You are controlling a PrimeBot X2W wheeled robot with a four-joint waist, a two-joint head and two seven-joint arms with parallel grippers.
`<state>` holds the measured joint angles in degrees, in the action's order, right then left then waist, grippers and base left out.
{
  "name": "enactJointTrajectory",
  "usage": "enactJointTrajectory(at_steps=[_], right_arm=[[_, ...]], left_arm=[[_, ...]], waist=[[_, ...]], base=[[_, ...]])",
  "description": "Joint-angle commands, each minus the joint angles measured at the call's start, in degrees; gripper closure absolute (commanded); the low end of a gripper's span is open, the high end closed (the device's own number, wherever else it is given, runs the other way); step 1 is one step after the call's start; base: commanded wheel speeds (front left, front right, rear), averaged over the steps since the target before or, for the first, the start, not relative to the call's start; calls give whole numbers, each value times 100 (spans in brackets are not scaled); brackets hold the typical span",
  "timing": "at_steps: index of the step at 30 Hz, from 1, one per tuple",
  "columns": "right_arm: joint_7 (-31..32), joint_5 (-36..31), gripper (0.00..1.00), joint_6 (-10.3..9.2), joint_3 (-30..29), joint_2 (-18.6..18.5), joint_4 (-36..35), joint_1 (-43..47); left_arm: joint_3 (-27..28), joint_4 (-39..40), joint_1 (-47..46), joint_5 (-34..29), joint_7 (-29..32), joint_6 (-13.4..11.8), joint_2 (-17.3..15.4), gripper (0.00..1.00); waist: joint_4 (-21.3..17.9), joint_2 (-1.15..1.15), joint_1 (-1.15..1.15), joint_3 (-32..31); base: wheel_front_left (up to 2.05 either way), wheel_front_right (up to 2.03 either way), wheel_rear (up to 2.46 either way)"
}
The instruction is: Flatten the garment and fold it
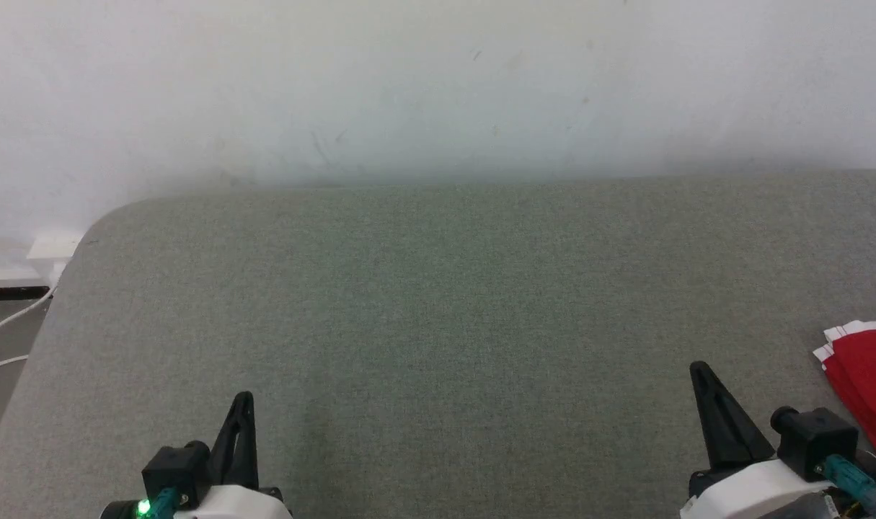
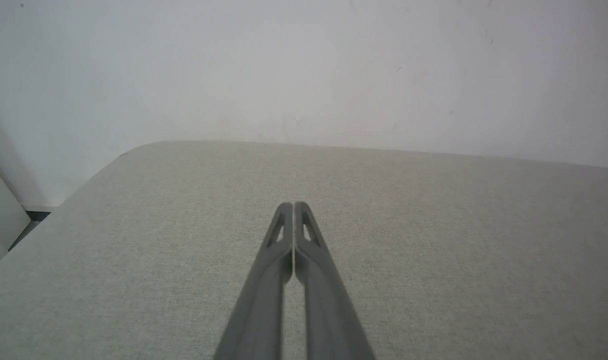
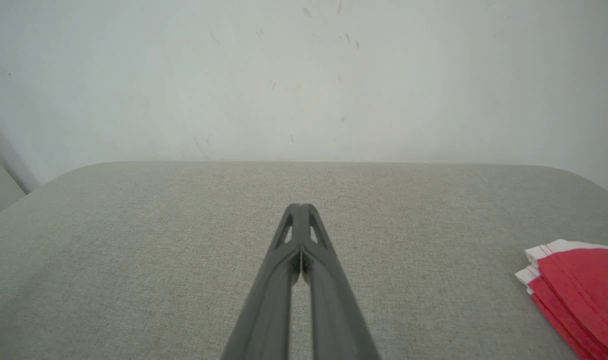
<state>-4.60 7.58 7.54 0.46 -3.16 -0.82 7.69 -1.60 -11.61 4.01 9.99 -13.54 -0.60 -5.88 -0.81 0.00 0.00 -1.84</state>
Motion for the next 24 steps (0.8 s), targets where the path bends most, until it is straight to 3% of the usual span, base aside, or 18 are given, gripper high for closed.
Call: enactJointTrajectory(at_steps=[1, 24], right_arm=[[15, -44, 100, 0, 3, 4, 3, -43], [102, -183, 100, -1, -6, 8, 18, -185]], left_arm=[[9, 50, -24, -53, 28, 3, 10, 100], [38, 267, -98, -238, 287, 14, 67, 100]], waist=[[1, 0, 0, 2], [17, 0, 0, 38]], base=[[0, 0, 0], [0, 0, 0]])
